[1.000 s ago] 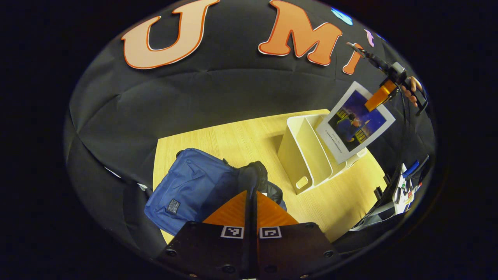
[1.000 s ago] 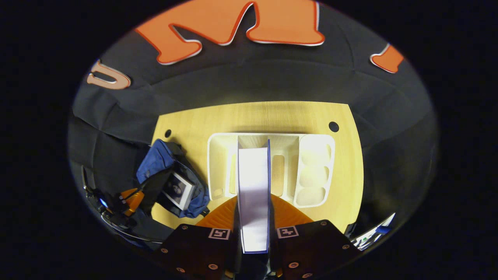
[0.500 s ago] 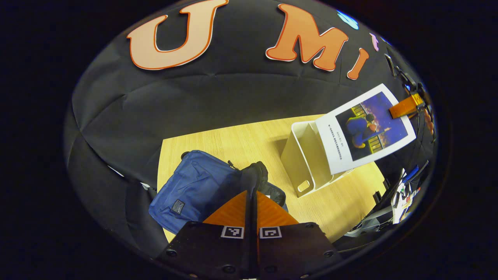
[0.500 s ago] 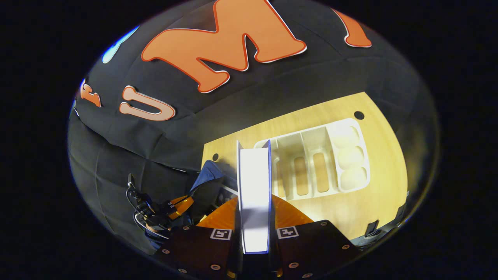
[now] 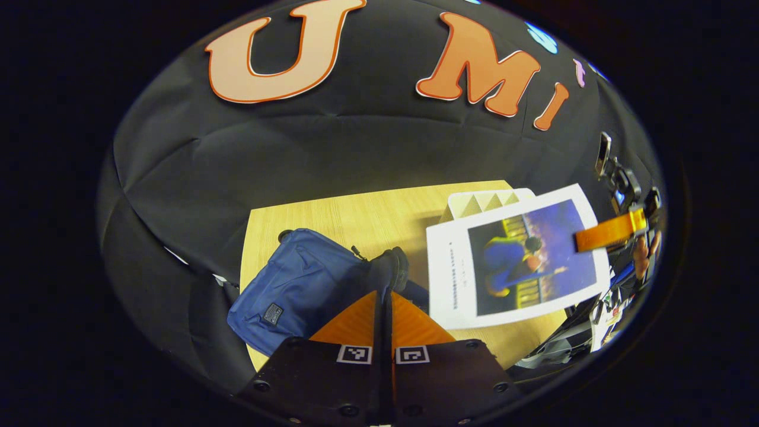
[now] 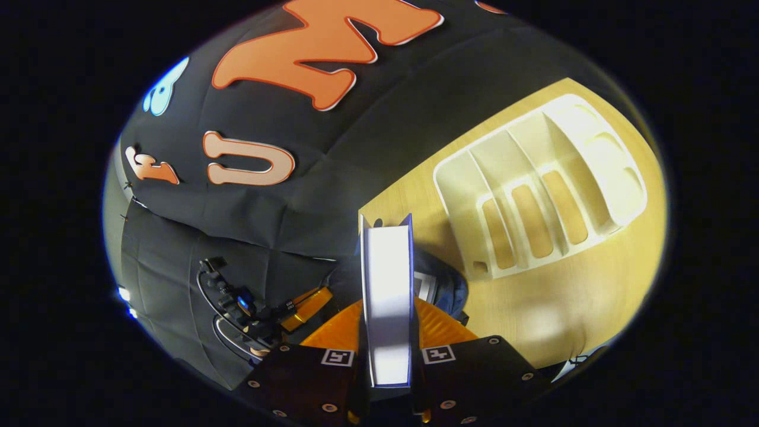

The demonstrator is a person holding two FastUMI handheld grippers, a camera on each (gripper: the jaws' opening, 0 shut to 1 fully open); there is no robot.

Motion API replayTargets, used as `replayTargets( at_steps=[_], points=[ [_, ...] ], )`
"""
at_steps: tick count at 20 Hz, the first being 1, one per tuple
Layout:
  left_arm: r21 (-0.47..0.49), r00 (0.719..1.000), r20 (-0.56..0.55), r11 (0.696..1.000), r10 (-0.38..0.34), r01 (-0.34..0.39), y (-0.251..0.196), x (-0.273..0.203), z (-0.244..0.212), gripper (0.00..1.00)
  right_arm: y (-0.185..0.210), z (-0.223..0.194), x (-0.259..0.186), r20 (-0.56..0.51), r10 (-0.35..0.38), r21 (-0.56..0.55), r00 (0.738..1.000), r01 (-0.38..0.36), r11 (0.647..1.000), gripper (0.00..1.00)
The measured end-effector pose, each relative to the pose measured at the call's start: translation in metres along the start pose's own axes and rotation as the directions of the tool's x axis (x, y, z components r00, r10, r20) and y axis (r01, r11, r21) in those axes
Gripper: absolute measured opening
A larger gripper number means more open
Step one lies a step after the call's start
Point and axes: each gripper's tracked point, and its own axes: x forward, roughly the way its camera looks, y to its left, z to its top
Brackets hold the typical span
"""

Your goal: Open the schoolbag, grab two books from the bookshelf and put them into the schoolbag.

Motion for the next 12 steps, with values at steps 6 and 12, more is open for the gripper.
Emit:
replayTargets(
  at_steps=[6, 12],
  points=[
    [-0.004, 1.000, -0.009, 1.000, -0.006, 0.006, -0.001, 0.001, -0.001, 0.00, -0.008, -0.052, 0.050, 0.048, 0.029, 0.085, 0.998, -0.033, 0.996, 0.27],
    [-0.005, 1.000, -0.014, 1.000, -0.015, 0.015, -0.004, 0.002, -0.001, 0.01, -0.015, -0.076, 0.099, 0.095, -0.008, 0.057, 0.995, 0.002, 0.998, 0.27]
  ],
)
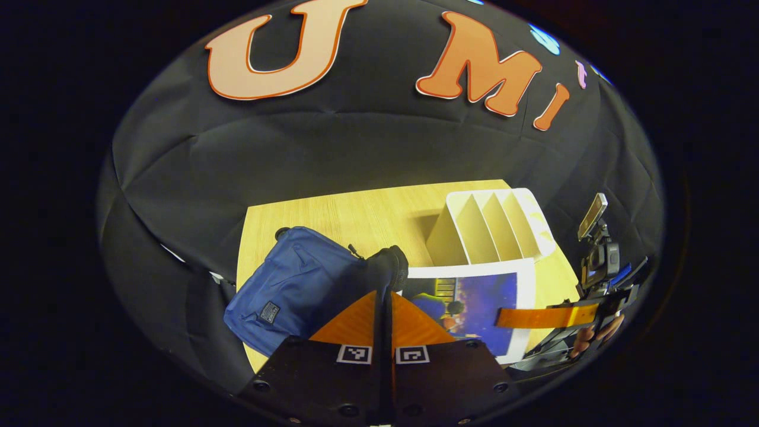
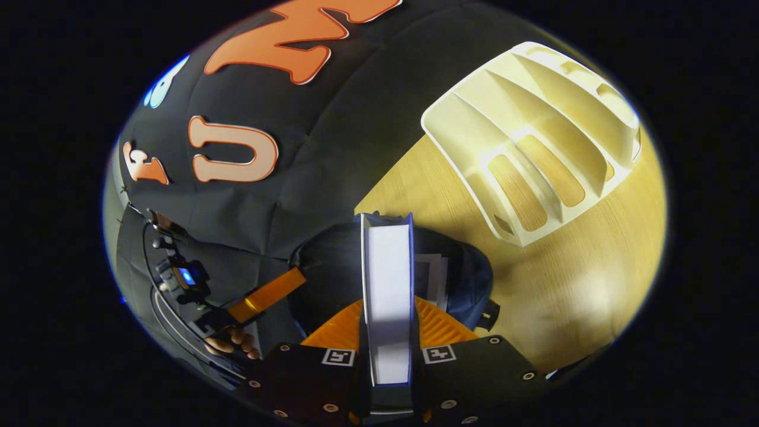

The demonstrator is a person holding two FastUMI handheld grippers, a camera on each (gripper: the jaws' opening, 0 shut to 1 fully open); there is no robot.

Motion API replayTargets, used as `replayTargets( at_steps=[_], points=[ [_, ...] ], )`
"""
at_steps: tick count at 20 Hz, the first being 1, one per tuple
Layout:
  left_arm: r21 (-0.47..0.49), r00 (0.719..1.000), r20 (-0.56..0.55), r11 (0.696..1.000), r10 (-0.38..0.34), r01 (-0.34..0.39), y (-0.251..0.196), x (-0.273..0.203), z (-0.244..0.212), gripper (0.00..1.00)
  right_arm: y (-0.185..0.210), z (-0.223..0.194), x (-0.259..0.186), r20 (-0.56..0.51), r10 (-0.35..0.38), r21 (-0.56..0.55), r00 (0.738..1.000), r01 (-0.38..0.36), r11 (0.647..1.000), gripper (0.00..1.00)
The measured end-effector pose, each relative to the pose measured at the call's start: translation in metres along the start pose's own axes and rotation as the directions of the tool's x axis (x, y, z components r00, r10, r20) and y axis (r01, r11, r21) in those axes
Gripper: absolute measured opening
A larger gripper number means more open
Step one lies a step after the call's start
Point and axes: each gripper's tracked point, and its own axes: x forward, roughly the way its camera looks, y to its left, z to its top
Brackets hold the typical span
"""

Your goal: Open the schoolbag, grab two books from the bookshelf and put them into the schoolbag.

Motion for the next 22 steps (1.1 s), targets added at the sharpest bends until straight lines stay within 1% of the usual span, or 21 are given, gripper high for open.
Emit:
replayTargets(
  at_steps=[2, 3, 5, 6, 9, 13, 16, 17, 18, 22],
  points=[
    [-0.002, 1.000, -0.006, 1.000, -0.007, 0.007, -0.002, 0.001, -0.001, 0.01, -0.001, -0.016, 0.017, -0.039, 0.003, 0.012, 0.999, -0.002, 1.000, 0.27],
    [-0.001, 1.000, -0.007, 1.000, -0.007, 0.007, -0.001, 0.001, -0.002, 0.01, -0.003, -0.025, 0.023, -0.058, -0.007, 0.020, 0.998, 0.008, 1.000, 0.27],
    [-0.002, 1.000, -0.009, 1.000, -0.008, 0.008, -0.002, 0.001, -0.002, 0.01, -0.007, -0.038, 0.039, -0.068, -0.022, 0.005, 0.997, 0.023, 1.000, 0.27],
    [-0.004, 1.000, -0.010, 1.000, -0.008, 0.008, -0.002, 0.002, -0.003, 0.01, -0.003, -0.039, 0.046, -0.061, -0.013, 0.022, 0.998, 0.014, 1.000, 0.27],
    [-0.002, 1.000, -0.013, 1.000, -0.010, 0.010, -0.004, 0.003, -0.003, 0.01, 0.003, -0.045, 0.063, -0.050, -0.005, 0.022, 0.999, 0.006, 1.000, 0.27],
    [0.024, 1.000, -0.017, 1.000, -0.011, 0.012, -0.007, 0.005, -0.003, 0.01, 0.004, -0.057, 0.089, -0.060, 0.023, 0.083, 0.998, -0.018, 0.996, 0.27],
    [0.046, 0.999, -0.023, 0.999, -0.023, 0.024, -0.015, 0.004, -0.004, 0.00, 0.006, -0.058, 0.103, -0.052, 0.036, 0.091, 0.998, -0.032, 0.995, 0.27],
    [0.060, 0.999, -0.027, 0.998, -0.028, 0.029, -0.019, 0.004, -0.006, 0.01, 0.007, -0.059, 0.109, -0.047, 0.038, 0.089, 0.998, -0.034, 0.995, 0.17],
    [0.067, 0.999, -0.034, 0.997, -0.031, 0.033, -0.022, 0.005, -0.007, 0.01, 0.007, -0.062, 0.114, -0.059, 0.046, 0.092, 0.997, -0.041, 0.995, 0.27],
    [0.128, 0.997, -0.056, 0.990, -0.047, 0.054, -0.037, 0.008, -0.014, 0.01, 0.005, -0.064, 0.135, -0.070, 0.055, 0.106, 0.996, -0.048, 0.993, 0.29]
  ],
)
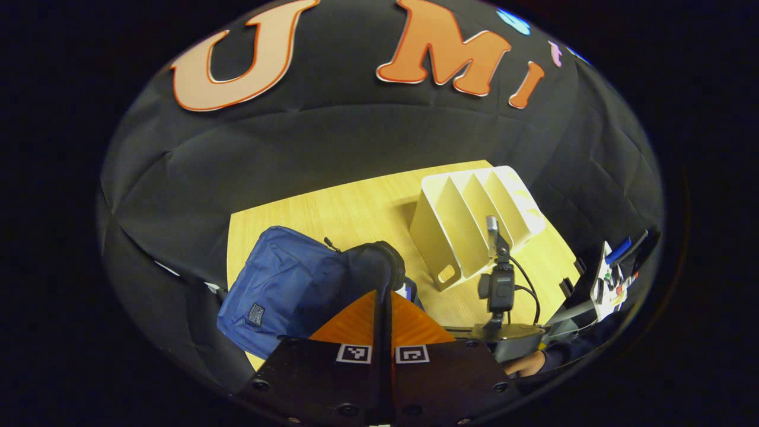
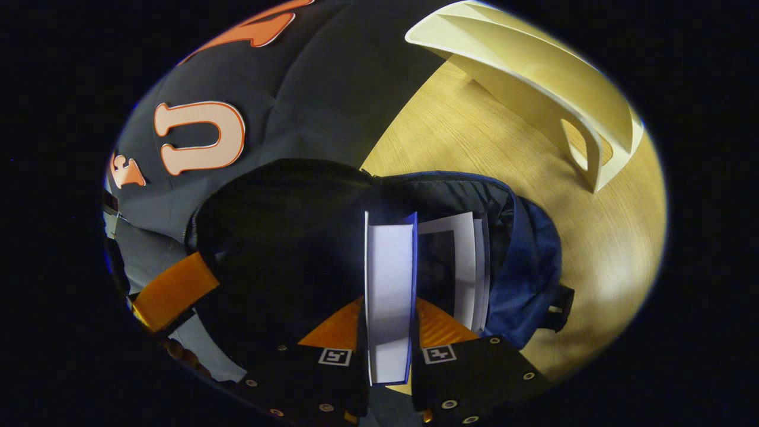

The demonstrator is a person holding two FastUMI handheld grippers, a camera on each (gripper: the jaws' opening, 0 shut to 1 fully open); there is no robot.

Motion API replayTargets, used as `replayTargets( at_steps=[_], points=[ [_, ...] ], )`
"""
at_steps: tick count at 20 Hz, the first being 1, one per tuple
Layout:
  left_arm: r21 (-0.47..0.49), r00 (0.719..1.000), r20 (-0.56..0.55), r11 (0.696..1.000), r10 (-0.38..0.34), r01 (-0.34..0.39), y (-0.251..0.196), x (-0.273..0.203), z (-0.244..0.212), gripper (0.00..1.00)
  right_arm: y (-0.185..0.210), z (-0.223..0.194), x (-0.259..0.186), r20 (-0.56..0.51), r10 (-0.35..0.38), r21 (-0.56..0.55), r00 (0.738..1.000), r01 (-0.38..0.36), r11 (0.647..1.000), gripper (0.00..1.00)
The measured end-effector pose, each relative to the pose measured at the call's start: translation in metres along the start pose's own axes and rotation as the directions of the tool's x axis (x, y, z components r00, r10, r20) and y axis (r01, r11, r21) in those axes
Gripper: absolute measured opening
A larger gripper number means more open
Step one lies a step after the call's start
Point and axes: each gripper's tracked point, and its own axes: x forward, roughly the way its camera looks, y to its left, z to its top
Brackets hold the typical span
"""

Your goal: Open the schoolbag, grab two books from the bookshelf and put them into the schoolbag.

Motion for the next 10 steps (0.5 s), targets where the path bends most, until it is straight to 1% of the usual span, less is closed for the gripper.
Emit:
replayTargets(
  at_steps=[1, 2, 3, 7, 8, 9, 10],
  points=[
    [0.003, 1.000, -0.002, 1.000, -0.007, 0.007, -0.002, -0.004, 0.002, 0.01, 0.001, 0.001, 0.005, 0.008, 0.000, -0.005, 1.000, 0.000, 1.000, 0.29],
    [0.011, 1.000, -0.002, 1.000, -0.007, 0.007, -0.003, 0.008, 0.000, 0.01, 0.000, -0.001, 0.008, -0.002, -0.001, -0.005, 1.000, 0.001, 1.000, 0.30],
    [0.013, 1.000, -0.003, 1.000, -0.010, 0.011, -0.004, 0.002, -0.001, 0.01, -0.001, -0.002, 0.012, -0.007, -0.001, 0.000, 1.000, 0.001, 1.000, 0.30],
    [0.016, 1.000, -0.016, 1.000, -0.021, 0.022, -0.008, 0.006, -0.008, 0.01, -0.007, 0.001, 0.035, -0.004, -0.027, 0.007, 1.000, 0.027, 1.000, 0.35],
    [0.012, 0.999, -0.021, 1.000, -0.025, 0.026, -0.009, 0.007, -0.009, 0.01, -0.008, 0.001, 0.042, -0.011, -0.037, 0.007, 0.999, 0.037, 0.999, 0.45],
    [0.008, 0.999, -0.024, 1.000, -0.026, 0.026, -0.008, 0.007, -0.011, 0.01, -0.009, -0.002, 0.048, -0.029, -0.050, 0.008, 0.998, 0.050, 0.999, 0.37],
    [-0.006, 0.999, -0.023, 1.000, -0.024, 0.024, -0.007, 0.007, -0.010, 0.01, -0.012, -0.005, 0.050, -0.048, -0.076, 0.006, 0.996, 0.077, 0.997, 0.48]
  ],
)
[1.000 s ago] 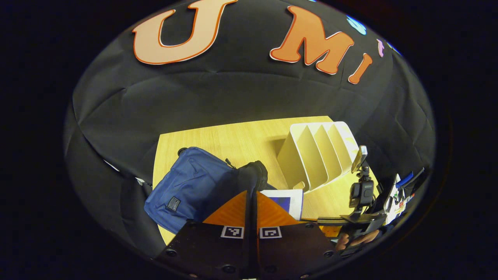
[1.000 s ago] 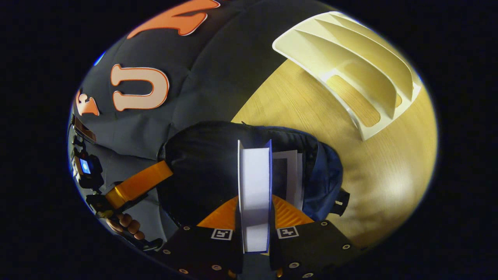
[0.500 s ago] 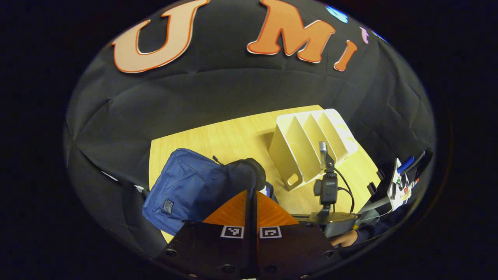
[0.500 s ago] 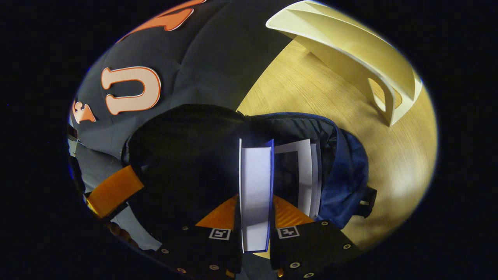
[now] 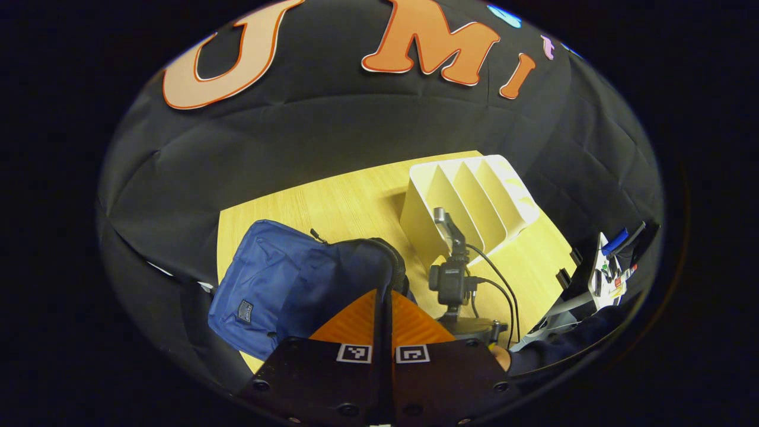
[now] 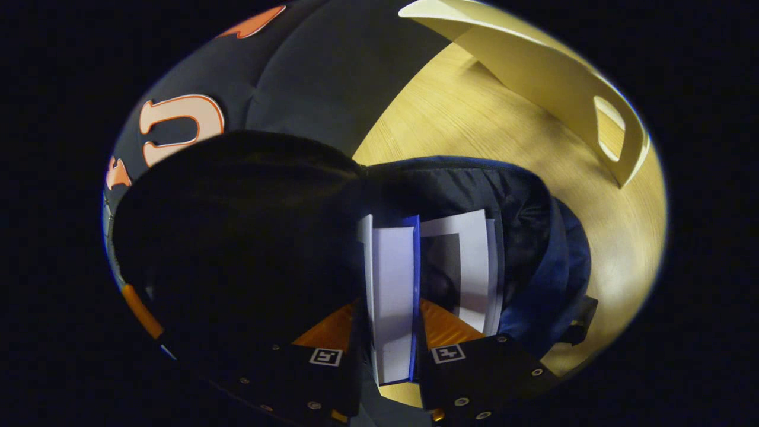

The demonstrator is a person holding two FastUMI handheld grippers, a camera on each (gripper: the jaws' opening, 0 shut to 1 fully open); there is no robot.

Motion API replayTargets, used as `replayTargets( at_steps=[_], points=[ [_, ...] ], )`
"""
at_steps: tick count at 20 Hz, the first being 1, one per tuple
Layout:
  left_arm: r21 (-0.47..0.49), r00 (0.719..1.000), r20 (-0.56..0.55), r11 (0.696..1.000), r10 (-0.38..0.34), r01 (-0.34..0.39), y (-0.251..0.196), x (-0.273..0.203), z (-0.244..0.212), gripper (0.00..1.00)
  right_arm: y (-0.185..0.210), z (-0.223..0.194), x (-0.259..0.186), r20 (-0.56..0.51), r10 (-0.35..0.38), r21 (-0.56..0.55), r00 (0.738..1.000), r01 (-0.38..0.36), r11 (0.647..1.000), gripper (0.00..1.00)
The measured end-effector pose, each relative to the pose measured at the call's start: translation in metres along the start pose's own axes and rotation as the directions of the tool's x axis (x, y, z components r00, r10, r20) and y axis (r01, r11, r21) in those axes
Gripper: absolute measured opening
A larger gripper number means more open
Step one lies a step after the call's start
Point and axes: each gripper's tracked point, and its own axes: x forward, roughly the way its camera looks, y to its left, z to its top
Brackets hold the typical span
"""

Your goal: Open the schoolbag, grab two books from the bookshelf and put them into the schoolbag.

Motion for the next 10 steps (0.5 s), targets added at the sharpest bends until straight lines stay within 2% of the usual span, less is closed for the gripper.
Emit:
replayTargets(
  at_steps=[1, 3, 4, 8, 10],
  points=[
    [-0.010, 1.000, 0.006, 1.000, 0.008, -0.008, 0.006, 0.002, 0.002, 0.01, -0.003, 0.000, -0.003, -0.002, -0.037, -0.014, 0.999, 0.037, 0.999, 0.42],
    [-0.045, 0.999, 0.022, 0.999, 0.025, -0.024, 0.017, -0.001, 0.008, 0.01, -0.017, 0.008, -0.019, 0.027, -0.125, -0.076, 0.992, 0.126, 0.989, 0.52],
    [-0.060, 0.999, 0.032, 0.998, 0.027, -0.025, 0.020, 0.000, 0.011, 0.01, -0.019, 0.016, -0.025, 0.040, -0.145, -0.106, 0.989, 0.149, 0.983, 0.57],
    [-0.090, 0.998, 0.051, 0.995, 0.037, -0.033, 0.022, -0.001, 0.012, 0.03, -0.019, 0.057, -0.073, 0.145, -0.187, -0.218, 0.972, 0.215, 0.952, 0.85],
    [-0.094, 0.998, 0.056, 0.995, 0.036, -0.031, 0.017, 0.007, 0.008, 0.03, -0.019, 0.081, -0.104, 0.224, -0.188, -0.277, 0.956, 0.247, 0.928, 0.92]
  ],
)
